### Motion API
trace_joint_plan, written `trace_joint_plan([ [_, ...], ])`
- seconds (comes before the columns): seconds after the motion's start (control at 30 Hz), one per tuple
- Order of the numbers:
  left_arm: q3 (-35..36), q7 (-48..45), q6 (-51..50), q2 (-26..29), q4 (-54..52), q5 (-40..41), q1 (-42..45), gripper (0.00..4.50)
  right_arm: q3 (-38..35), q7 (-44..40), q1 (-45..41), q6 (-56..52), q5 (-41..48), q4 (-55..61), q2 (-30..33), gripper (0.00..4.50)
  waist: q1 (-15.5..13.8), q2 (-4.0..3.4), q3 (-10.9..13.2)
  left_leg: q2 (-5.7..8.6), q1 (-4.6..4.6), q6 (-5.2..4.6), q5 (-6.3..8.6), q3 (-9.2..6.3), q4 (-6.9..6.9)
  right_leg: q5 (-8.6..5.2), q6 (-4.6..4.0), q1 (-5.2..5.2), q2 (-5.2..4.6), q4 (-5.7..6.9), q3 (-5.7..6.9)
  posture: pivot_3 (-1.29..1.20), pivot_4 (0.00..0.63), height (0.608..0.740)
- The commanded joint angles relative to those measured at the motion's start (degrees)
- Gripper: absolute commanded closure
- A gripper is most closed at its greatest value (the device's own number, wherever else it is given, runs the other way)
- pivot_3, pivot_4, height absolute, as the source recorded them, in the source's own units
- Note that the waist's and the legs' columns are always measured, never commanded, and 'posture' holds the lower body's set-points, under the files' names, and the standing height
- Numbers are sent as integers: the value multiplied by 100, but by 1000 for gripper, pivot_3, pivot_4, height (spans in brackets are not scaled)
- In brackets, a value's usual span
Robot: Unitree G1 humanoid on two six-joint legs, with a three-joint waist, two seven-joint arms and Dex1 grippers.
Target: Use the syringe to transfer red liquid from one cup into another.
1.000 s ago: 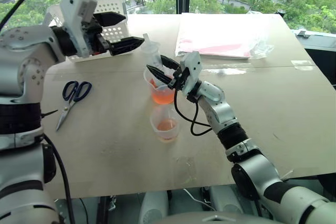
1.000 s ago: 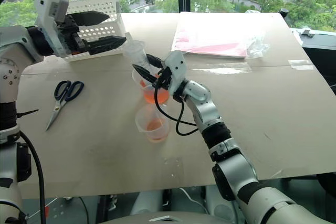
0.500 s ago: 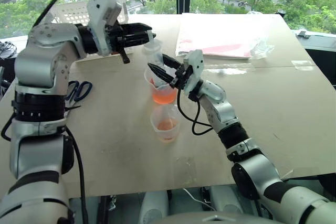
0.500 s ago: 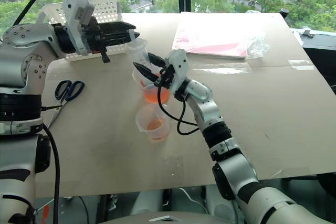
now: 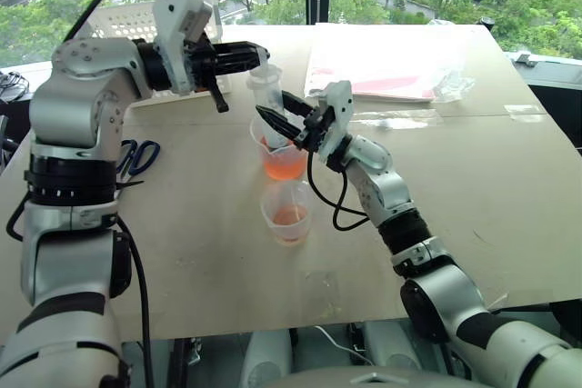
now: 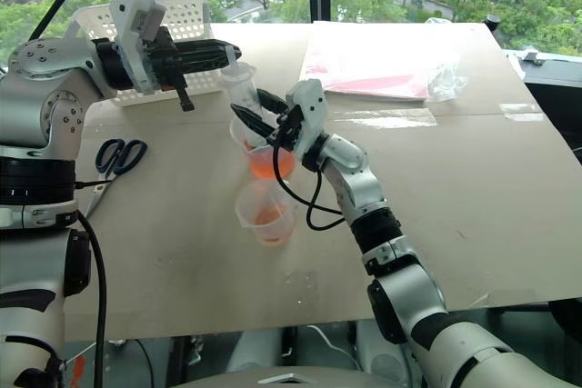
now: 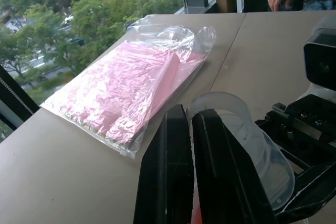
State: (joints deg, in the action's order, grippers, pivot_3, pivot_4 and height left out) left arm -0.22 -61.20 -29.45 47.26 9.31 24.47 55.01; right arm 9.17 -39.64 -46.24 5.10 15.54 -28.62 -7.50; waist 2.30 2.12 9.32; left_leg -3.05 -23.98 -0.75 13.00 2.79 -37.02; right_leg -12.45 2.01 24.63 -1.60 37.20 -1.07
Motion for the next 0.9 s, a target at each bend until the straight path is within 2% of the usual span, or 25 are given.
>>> trace_joint_plan([
  [0.03,411,279,238,50,57,-101,443,4500,520,-426,60,-108,-146,265,-258,3113,-1,0,0,0,0,0,0,0,-1,0,0,0,0,1,0,0,150,740],
  [0.73,458,329,335,32,181,-98,506,4500,556,-461,115,-284,-164,339,-250,3114,0,0,0,0,0,0,0,-1,-17,0,0,0,0,20,0,0,150,740],
  [0.9,625,150,45,134,-72,192,207,4500,268,-374,-55,-299,144,504,-355,3114,4,0,0,0,0,0,0,-1,-17,0,0,0,0,21,0,0,150,740],
])
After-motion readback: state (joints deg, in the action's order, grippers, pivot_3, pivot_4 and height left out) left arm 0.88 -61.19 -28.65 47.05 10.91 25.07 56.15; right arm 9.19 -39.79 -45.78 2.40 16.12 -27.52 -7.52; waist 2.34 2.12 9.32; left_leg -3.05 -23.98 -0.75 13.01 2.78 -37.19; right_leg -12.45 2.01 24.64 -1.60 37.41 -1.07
